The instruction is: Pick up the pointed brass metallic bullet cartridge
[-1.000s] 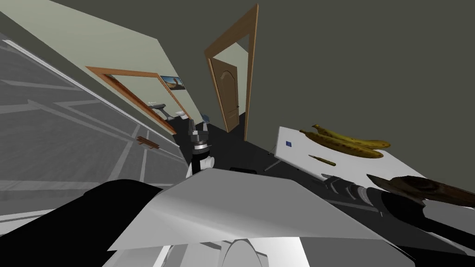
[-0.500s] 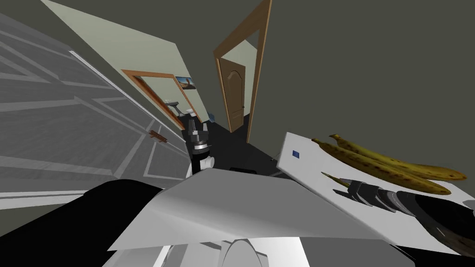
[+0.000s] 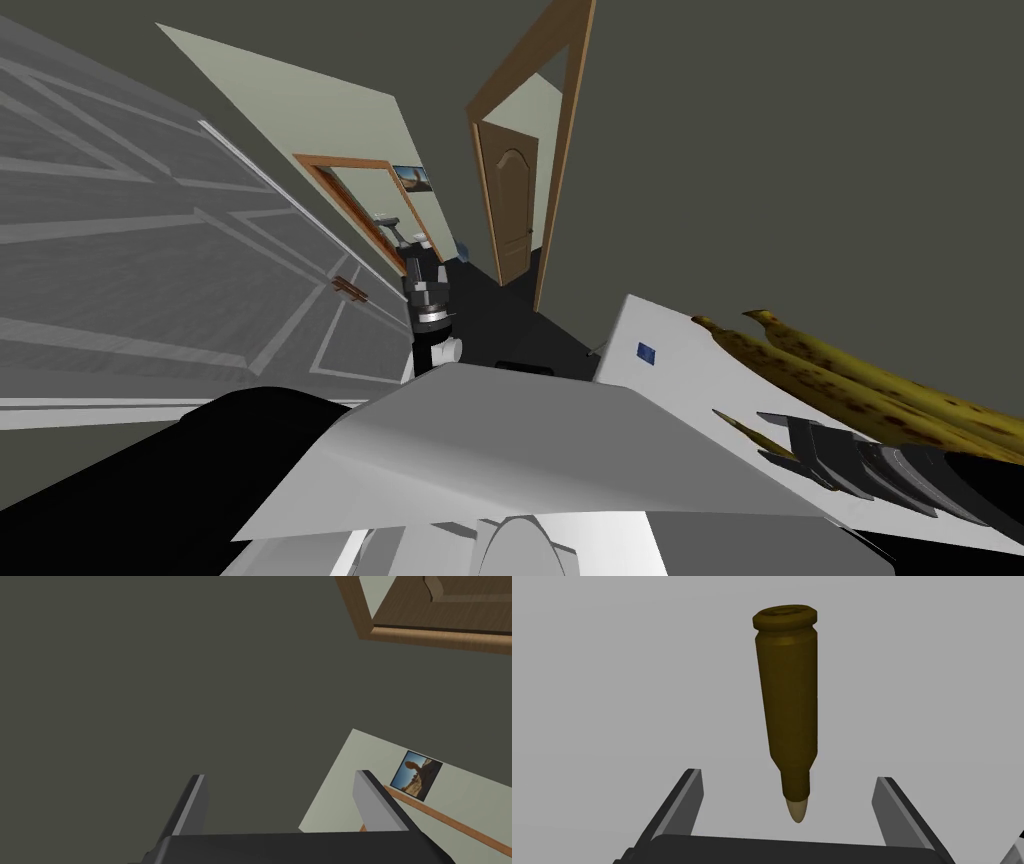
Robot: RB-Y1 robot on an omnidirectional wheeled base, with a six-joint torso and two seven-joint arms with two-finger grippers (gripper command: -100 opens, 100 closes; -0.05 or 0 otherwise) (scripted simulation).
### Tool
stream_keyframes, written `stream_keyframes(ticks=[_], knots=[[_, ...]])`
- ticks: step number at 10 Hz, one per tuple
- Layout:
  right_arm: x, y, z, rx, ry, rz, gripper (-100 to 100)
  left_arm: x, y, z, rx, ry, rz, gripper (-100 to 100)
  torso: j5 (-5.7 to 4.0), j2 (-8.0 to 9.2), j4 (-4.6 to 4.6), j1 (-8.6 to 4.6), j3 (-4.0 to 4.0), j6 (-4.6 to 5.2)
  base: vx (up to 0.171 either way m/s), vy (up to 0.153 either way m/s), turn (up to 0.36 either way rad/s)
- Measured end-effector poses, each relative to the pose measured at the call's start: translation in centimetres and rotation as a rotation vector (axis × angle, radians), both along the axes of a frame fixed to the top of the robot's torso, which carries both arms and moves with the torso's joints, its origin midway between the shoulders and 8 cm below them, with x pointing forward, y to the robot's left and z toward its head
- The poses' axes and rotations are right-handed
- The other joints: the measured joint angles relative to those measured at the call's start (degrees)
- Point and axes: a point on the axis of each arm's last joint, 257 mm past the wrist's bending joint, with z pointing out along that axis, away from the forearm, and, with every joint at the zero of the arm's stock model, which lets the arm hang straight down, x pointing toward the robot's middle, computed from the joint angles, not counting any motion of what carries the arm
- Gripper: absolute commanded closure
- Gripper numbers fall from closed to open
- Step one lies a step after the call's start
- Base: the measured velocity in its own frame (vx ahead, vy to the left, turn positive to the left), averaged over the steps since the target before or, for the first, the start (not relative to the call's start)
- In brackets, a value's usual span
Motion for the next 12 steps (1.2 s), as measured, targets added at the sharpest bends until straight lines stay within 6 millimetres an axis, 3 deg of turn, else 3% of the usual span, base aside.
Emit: stream_keyframes(ticks=[1, 2, 5, 6, 10, 11, 12], knots=[[-0.1, 0.0, 0.0, 0.001, 0.003, 0.001, 0, 0.0, 0.0, 0.0, 0.000, 0.000, 0.000, 0, 0.06, 0.14, 0.04, 0.22, 0.09, 0.01, 0.005, -0.008, 0.001], [-0.1, 0.0, 0.0, 0.001, 0.002, 0.001, -100, 0.0, 0.0, 0.0, 0.000, 0.000, 0.000, 0, 0.10, 0.21, 0.06, 0.35, 0.13, 0.01, 0.008, -0.009, 0.080], [-1.3, 0.2, -1.7, 0.001, -0.001, -0.018, -100, 0.0, 0.0, 0.0, 0.000, 0.000, 0.000, 0, 0.10, 0.23, 0.06, 0.37, 0.14, 0.01, 0.009, -0.010, 0.046], [-1.3, 0.2, -1.8, 0.001, -0.001, -0.018, 100, 0.0, 0.0, 0.0, 0.000, 0.000, 0.000, 0, 0.12, 0.25, 0.07, 0.40, 0.15, 0.02, 0.000, 0.000, 0.000], [-1.3, 0.2, -1.7, 0.001, -0.001, -0.017, 100, 0.0, 0.0, 0.0, 0.000, 0.000, 0.000, 0, 0.10, 0.26, 0.07, 0.39, 0.16, 0.03, 0.000, 0.000, 0.000], [-1.3, 0.2, -1.7, 0.001, -0.001, -0.017, 0, 0.0, 0.0, 0.0, 0.000, 0.000, 0.000, 0, 0.10, 0.26, 0.07, 0.40, 0.16, 0.03, 0.000, 0.000, 0.000], [-1.3, 0.2, -1.7, 0.001, -0.001, -0.017, 100, 0.0, 0.0, 0.0, 0.000, 0.000, 0.000, 0, 0.10, 0.26, 0.07, 0.40, 0.16, 0.03, -0.005, 0.010, -0.088]])
